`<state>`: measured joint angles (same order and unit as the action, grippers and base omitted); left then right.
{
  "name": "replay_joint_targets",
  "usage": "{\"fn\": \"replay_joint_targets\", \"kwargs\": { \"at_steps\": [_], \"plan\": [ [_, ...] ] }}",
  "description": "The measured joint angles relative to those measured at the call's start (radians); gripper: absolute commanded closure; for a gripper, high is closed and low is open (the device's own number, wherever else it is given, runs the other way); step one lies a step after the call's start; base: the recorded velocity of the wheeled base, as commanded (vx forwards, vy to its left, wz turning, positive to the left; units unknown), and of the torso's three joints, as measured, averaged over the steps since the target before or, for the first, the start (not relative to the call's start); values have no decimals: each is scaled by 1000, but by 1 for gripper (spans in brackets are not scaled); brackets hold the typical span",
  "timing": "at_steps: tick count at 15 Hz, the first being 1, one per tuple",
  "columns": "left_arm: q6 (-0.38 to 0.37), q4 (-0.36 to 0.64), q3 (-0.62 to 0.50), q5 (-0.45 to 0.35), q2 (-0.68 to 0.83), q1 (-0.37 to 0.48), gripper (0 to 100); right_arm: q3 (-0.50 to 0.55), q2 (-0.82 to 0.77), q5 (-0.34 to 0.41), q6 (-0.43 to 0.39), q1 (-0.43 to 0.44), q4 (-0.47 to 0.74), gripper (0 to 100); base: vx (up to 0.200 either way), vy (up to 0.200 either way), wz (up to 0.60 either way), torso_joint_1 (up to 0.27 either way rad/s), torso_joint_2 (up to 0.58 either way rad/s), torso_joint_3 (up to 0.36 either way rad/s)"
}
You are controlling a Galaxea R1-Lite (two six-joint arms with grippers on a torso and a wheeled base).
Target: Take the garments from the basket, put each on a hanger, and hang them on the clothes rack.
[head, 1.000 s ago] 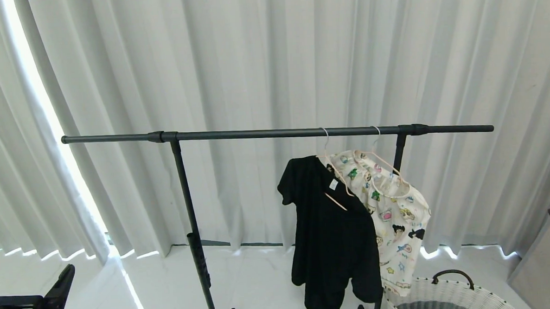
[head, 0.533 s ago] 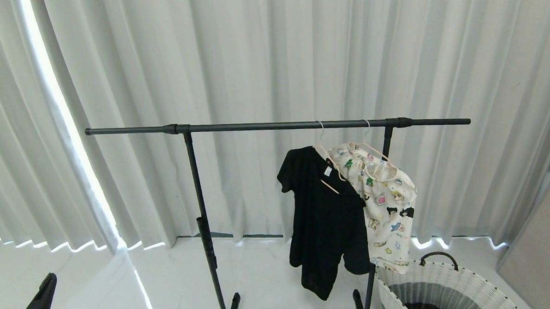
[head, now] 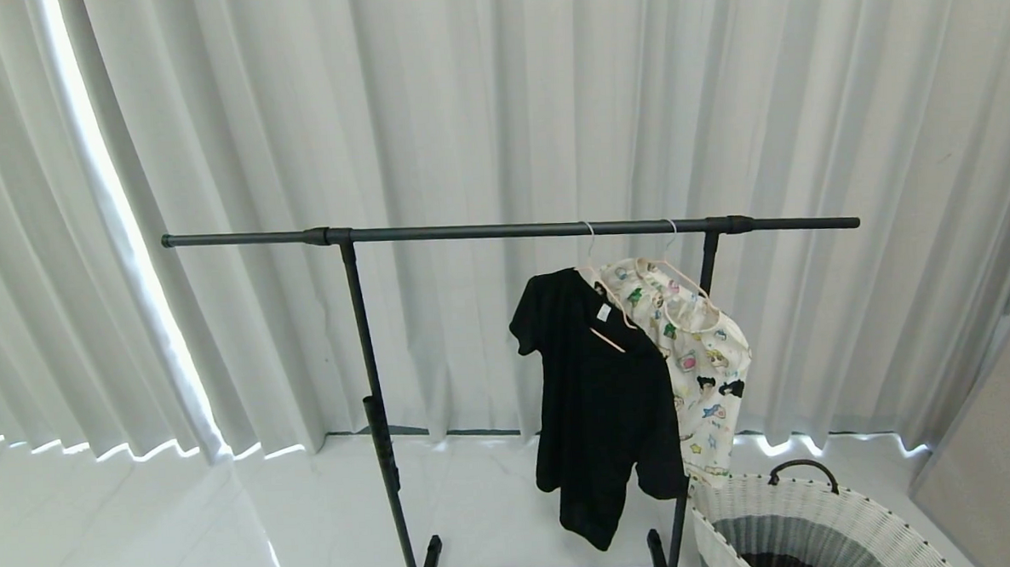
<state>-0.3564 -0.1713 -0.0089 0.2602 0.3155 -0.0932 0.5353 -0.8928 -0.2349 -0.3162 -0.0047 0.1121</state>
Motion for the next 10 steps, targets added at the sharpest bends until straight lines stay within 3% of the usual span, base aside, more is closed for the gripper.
{"fn": "replay_joint_targets", "kwargs": {
  "at_steps": [3, 8, 10],
  "plan": [
    [-8, 150, -12, 67, -160, 0, 0, -104, 131, -4, 0, -1, 1, 0, 0, 0, 0, -70, 145, 81],
    [-6, 154, -17, 71, -217, 0, 0, -282, 376, -4, 1, -2, 2, 0, 0, 0, 0, -237, 522, 279],
    [4, 155, -17, 39, -222, 1, 0, -342, 478, -2, 1, -1, 2, 0, 0, 0, 0, -246, 549, 303]
  ]
}}
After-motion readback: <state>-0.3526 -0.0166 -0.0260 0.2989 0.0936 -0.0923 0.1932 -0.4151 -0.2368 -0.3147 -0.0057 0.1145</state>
